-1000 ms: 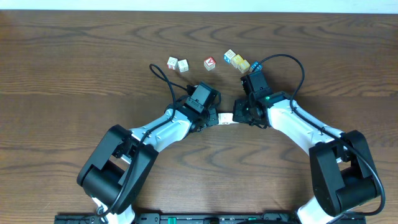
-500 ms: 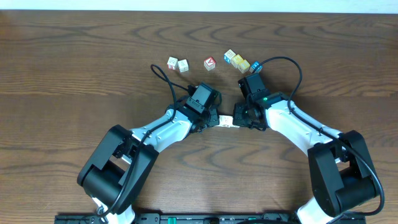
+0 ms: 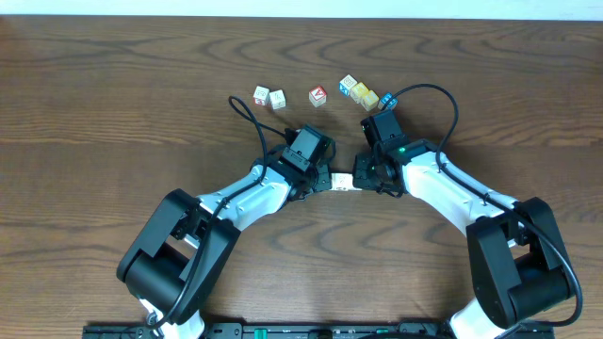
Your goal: Lift 3 blocks
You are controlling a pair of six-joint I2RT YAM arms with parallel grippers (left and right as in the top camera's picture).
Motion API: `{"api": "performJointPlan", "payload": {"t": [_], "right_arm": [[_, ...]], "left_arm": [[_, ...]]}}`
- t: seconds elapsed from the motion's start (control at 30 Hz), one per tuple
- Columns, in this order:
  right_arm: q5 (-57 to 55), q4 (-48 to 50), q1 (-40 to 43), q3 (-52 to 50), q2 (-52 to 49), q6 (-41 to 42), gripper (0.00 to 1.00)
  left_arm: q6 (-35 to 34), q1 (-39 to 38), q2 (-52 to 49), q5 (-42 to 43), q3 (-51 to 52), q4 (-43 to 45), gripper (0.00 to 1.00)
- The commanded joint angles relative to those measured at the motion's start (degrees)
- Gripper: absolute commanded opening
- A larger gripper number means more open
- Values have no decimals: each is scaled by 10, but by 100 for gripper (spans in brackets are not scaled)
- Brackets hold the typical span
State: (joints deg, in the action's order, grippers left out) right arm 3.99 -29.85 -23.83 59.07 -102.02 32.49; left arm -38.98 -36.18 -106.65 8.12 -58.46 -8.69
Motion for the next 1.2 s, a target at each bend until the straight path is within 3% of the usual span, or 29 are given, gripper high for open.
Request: {"api": "performJointPlan", "payload": {"t": [0.0, 0.57, 0.67, 1.17], "right_arm": [[112, 21, -39, 11, -4, 14, 6], [59, 16, -38, 11, -4, 13, 9], [48, 11, -38, 11, -4, 12, 15], [35, -2, -38, 11, -4, 11, 16]], "left_arm": [[4, -38, -1, 76, -18, 13, 7], [10, -38, 0, 35, -18, -3, 7], [10, -38, 2, 24, -18, -8, 7], [28, -38, 14, 12, -18, -16, 7]]}}
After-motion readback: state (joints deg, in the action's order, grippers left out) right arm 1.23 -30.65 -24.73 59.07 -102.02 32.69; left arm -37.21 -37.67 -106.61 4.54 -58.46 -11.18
